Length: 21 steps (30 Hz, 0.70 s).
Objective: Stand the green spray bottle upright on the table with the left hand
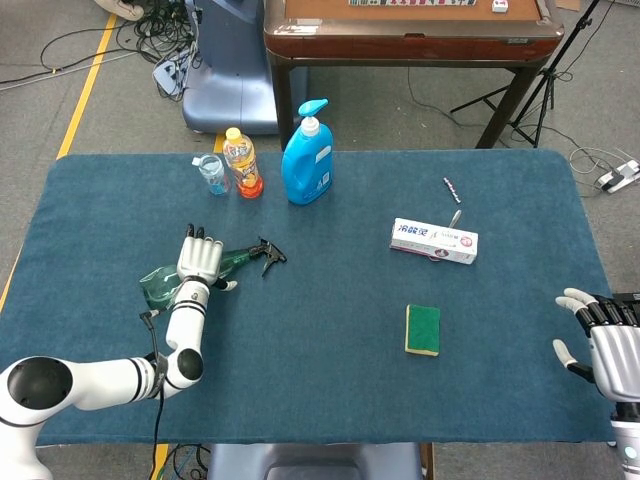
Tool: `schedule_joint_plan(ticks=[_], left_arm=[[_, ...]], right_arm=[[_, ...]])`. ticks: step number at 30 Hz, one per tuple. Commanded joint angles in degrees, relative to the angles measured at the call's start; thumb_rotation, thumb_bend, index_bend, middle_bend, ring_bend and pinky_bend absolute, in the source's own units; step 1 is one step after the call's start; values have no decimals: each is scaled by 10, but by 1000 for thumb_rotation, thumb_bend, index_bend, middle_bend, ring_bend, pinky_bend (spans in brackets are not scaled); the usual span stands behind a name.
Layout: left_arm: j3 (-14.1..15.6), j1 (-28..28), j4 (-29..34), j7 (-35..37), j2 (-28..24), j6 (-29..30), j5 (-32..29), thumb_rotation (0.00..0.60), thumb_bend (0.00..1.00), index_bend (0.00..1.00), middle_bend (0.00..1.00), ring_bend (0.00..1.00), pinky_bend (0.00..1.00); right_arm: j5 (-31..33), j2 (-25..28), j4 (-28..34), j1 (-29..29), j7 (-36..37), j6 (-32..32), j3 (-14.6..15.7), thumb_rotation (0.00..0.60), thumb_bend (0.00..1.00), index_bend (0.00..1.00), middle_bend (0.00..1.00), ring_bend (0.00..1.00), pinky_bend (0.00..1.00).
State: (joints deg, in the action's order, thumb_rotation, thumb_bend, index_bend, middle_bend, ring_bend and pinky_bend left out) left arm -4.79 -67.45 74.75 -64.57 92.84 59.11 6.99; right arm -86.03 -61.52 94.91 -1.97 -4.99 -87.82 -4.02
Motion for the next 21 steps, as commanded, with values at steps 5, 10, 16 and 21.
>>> schedule_joint_plan(ticks=[5,10,16,21], left_arm=[[-5,4,2,-9,9,3,15,228,120,310,299,92,0],[-6,6,0,-17,16,5,28,219,137,348,337,119,0],[-11,20,-2,11,13,5,73,342,195,446,424,187,0],[-9,36,8,40,-4,-3,114,449,209,504,481,234,0]], right_arm=[[0,0,-2,1,3,0,0,600,269,288,241,193,217],[1,1,-3,2,6,-2,0,600,270,288,241,194,217],[1,1,-3,3,7,-2,1,600,270,288,241,193,217],[-2,1,-2,3,6,-2,0,600,270,288,241,193,217]])
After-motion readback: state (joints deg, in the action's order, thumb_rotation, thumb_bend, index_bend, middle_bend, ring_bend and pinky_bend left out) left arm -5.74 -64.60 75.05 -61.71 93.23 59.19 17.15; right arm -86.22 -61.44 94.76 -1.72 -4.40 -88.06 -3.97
